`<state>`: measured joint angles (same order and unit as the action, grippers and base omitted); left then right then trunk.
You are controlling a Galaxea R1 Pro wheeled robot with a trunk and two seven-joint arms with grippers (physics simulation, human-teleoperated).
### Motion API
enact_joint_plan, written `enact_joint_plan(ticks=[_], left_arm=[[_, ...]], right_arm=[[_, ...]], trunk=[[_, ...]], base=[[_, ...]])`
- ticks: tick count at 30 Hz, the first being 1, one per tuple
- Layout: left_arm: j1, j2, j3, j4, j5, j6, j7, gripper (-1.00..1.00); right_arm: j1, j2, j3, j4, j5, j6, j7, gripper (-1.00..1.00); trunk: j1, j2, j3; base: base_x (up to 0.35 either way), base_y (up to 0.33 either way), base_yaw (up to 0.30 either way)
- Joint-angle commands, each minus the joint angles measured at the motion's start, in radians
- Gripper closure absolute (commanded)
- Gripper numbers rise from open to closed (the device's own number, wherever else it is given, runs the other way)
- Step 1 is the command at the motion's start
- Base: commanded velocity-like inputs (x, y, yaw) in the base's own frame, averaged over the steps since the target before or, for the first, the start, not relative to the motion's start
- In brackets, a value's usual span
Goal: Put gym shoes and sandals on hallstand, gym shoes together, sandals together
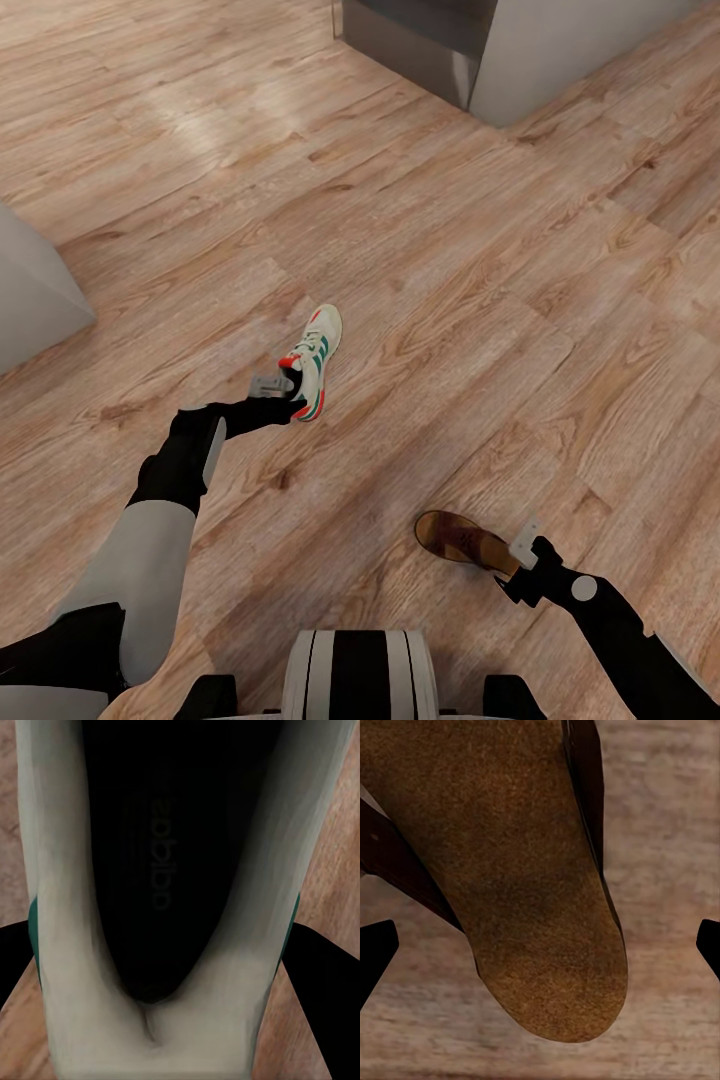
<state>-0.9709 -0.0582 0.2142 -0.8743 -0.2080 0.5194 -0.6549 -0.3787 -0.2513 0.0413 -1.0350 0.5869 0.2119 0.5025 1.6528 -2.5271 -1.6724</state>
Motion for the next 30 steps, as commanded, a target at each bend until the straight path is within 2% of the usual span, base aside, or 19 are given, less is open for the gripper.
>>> enact_joint_plan(ticks=[1,7,13,30], left_arm=[[0.0,-0.002,0.006,-0.001,-0.008,0.005,-0.009,1.0],[-0.001,-0.002,0.007,-0.001,-0.008,0.005,-0.009,1.0],[0.0,-0.002,0.007,0.003,-0.008,0.005,-0.009,1.0],[-0.001,-0.002,0.005,0.003,-0.007,0.005,-0.011,1.0]], right_arm=[[0.0,-0.001,0.002,-0.002,0.007,0.004,0.004,-1.0],[0.0,-0.002,0.002,-0.001,0.007,0.004,0.004,-1.0],[0.0,-0.002,0.0,0.001,0.007,0.004,0.004,-1.0],[0.0,-0.005,-0.004,0.0,0.007,0.004,0.004,-1.0]], trunk=[[0.0,0.0,-0.001],[0.0,0.0,-0.001],[0.003,-0.002,-0.024],[0.003,-0.002,-0.024]], base=[[0.0,0.0,0.0],[0.0,0.0,0.0],[0.0,0.0,0.0],[0.0,0.0,0.0]])
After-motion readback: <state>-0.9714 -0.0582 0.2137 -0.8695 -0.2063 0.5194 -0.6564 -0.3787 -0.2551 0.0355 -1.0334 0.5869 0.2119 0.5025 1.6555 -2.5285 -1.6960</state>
